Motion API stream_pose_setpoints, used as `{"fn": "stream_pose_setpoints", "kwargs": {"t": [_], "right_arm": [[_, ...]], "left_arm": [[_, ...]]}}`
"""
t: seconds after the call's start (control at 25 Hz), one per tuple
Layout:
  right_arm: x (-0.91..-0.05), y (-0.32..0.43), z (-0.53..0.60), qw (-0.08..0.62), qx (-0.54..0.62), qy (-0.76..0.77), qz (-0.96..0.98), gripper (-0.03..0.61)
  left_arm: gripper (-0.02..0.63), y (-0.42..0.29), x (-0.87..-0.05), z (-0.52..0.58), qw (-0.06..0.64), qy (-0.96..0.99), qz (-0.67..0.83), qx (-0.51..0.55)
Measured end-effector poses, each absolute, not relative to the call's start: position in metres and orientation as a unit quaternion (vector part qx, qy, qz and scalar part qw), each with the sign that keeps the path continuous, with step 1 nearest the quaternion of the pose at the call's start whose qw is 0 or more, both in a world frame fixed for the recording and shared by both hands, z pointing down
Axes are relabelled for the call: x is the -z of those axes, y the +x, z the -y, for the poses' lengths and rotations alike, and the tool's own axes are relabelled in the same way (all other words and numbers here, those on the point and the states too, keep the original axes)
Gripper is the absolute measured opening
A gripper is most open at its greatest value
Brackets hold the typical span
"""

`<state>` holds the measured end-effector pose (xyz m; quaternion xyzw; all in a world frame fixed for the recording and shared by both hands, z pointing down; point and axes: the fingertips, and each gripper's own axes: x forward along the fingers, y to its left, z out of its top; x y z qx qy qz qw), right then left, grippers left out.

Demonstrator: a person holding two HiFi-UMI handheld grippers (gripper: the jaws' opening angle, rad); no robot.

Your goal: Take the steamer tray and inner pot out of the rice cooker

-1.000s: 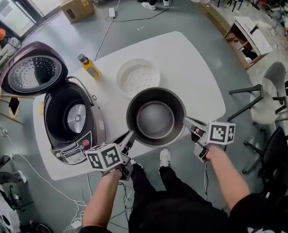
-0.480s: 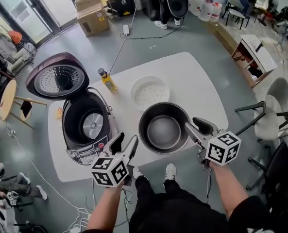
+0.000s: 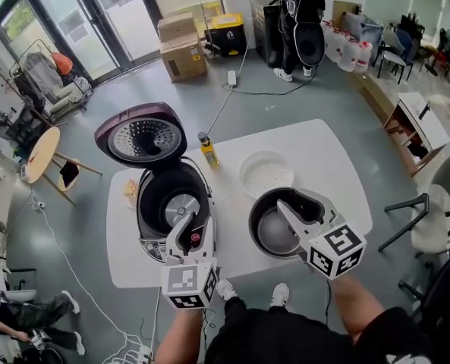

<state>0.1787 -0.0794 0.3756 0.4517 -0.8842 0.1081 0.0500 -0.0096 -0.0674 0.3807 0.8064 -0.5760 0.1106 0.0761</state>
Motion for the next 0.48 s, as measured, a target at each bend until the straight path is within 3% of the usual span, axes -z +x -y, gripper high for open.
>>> {"fn": "stream_pose_setpoints", "kwargs": {"t": [0.28, 0.48], "right_arm": [[-0.334, 0.123, 0.081, 0.041, -0.06, 0.424, 0.903, 0.141], [-0.322, 0.09, 0.085, 0.031, -0.045, 0.414, 0.909, 0.049]], "left_arm": [[0.023, -0.065, -0.354, 0.059, 0.075, 0.775, 0.623, -0.079], [-0.002, -0.094, -0.348, 0.056, 0.058, 0.759, 0.643, -0.084]]}}
